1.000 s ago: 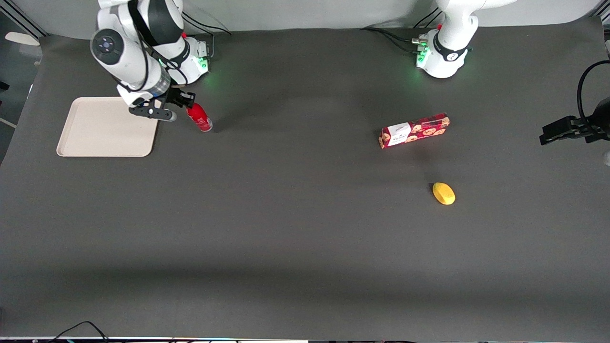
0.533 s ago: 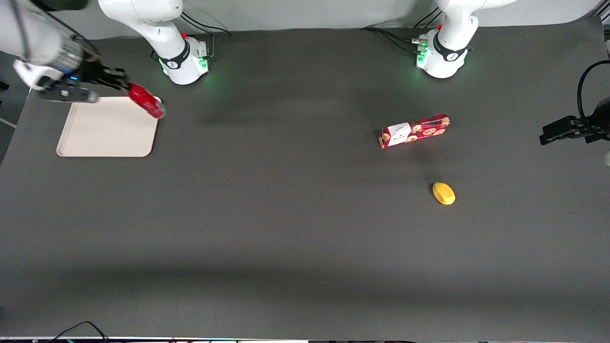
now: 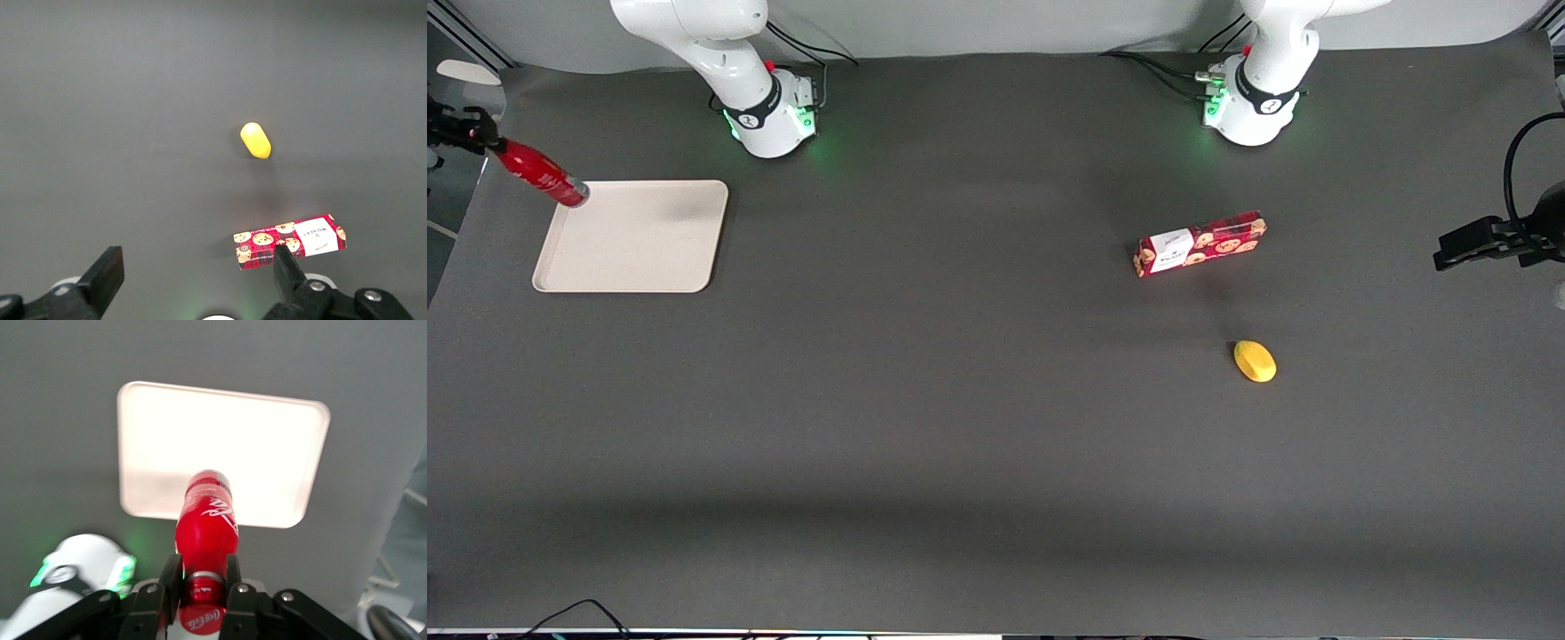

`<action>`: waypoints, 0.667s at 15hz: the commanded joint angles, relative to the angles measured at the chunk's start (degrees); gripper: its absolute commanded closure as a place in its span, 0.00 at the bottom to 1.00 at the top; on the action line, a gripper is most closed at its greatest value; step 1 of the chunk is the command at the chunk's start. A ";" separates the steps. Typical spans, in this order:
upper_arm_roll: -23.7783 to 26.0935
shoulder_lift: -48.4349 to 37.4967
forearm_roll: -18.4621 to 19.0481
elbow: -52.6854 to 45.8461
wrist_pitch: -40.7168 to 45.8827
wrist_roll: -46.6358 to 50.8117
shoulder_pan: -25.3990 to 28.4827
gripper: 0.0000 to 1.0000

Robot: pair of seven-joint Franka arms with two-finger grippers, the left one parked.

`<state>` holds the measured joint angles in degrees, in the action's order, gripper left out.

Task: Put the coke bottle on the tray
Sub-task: 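Lift the bottle and carry it over the white tray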

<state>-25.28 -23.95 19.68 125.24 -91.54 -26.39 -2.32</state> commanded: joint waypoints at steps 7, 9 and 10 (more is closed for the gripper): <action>-13.92 19.90 1.42 2.81 -28.32 -14.84 -0.05 1.00; -14.10 22.27 -0.42 3.16 -30.97 -15.53 -1.45 1.00; -14.10 23.50 -1.56 3.17 -31.41 -16.76 -1.63 1.00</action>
<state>-39.34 -3.00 20.46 128.67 -120.76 -39.84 -2.75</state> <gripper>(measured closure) 0.696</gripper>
